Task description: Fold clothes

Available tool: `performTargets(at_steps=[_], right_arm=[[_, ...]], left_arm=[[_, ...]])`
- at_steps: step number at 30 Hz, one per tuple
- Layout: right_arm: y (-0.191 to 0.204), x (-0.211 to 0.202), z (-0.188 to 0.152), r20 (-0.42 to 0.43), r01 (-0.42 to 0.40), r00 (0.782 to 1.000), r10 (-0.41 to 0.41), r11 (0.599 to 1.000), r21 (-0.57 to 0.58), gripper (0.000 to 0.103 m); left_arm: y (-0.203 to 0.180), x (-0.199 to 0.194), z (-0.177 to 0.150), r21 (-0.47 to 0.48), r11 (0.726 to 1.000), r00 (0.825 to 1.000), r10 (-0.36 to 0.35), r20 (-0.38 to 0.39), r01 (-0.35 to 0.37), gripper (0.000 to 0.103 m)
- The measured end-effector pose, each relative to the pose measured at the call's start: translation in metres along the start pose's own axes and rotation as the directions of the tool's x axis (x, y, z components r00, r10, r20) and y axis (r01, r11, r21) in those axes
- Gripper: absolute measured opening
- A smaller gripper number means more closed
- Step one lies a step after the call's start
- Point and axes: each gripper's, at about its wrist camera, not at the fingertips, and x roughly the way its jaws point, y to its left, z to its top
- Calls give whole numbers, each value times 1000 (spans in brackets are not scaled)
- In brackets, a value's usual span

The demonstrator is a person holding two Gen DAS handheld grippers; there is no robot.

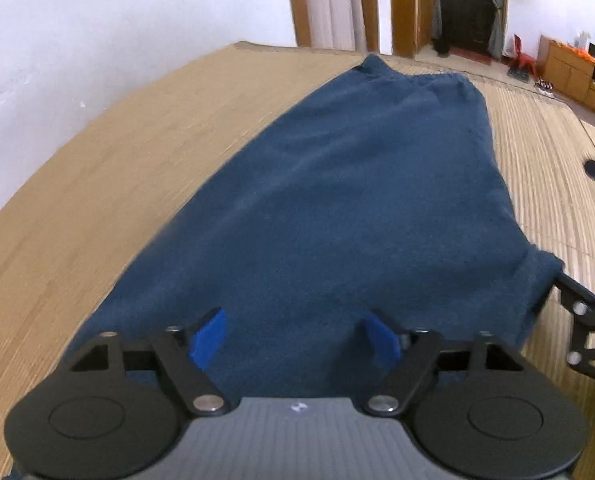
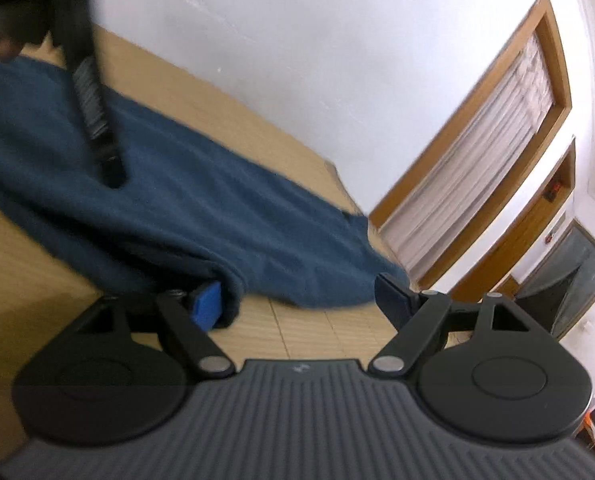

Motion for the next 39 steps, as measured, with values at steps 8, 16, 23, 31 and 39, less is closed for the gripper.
performTargets(at_steps=[8, 16, 23, 31, 39], right_arm=[[-57, 16, -29, -191, 104, 981, -25, 905, 412, 81], [-56, 1, -2, -41, -55, 996, 79, 907, 417, 81], [-12, 45, 25, -97, -206, 965, 243, 935, 290, 82], [-128, 89, 24, 19, -307, 936, 350, 790, 531, 82], [-158, 230, 45, 32, -631, 720, 694, 634, 448, 76]], left_arm=[[12, -2, -9, -96, 995, 1000, -27, -11, 26, 81], [-25, -25, -35, -70, 997, 999, -37, 22, 38, 75], [-28, -30, -47, -78, 997, 1000, -4, 29, 6, 82], [-40, -32, -8, -239, 971, 1000, 20, 16, -16, 77], [-97, 16, 41, -365, 930, 998, 29, -51, -45, 77]])
